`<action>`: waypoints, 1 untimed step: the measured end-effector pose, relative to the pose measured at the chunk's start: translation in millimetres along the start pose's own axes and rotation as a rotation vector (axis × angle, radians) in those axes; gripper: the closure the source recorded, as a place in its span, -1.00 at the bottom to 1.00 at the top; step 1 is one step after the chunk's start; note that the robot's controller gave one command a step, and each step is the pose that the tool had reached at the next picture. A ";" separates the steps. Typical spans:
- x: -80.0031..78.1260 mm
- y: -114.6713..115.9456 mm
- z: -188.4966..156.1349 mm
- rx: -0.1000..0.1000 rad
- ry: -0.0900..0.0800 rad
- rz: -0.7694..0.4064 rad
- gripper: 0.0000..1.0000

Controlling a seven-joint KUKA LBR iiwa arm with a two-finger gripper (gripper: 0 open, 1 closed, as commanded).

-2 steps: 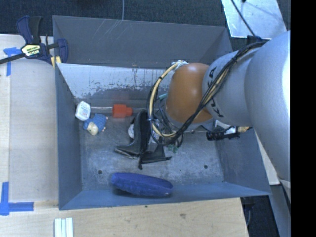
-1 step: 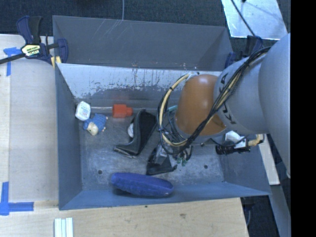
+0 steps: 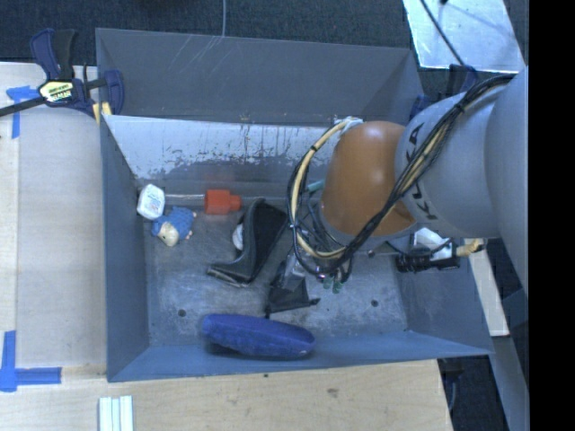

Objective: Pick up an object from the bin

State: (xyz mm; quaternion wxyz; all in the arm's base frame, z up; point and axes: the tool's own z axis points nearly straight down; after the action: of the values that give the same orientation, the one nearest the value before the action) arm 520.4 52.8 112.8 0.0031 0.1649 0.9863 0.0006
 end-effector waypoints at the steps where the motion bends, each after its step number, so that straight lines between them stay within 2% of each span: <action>1: 29.7 -0.4 -38.7 0.000 0.003 -0.579 1.00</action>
Offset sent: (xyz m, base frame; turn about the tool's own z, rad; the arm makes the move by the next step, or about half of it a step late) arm -0.0293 0.0093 0.0378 -0.5788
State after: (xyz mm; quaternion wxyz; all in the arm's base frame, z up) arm 491.9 62.2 151.4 0.0017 -0.1237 0.9923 0.0000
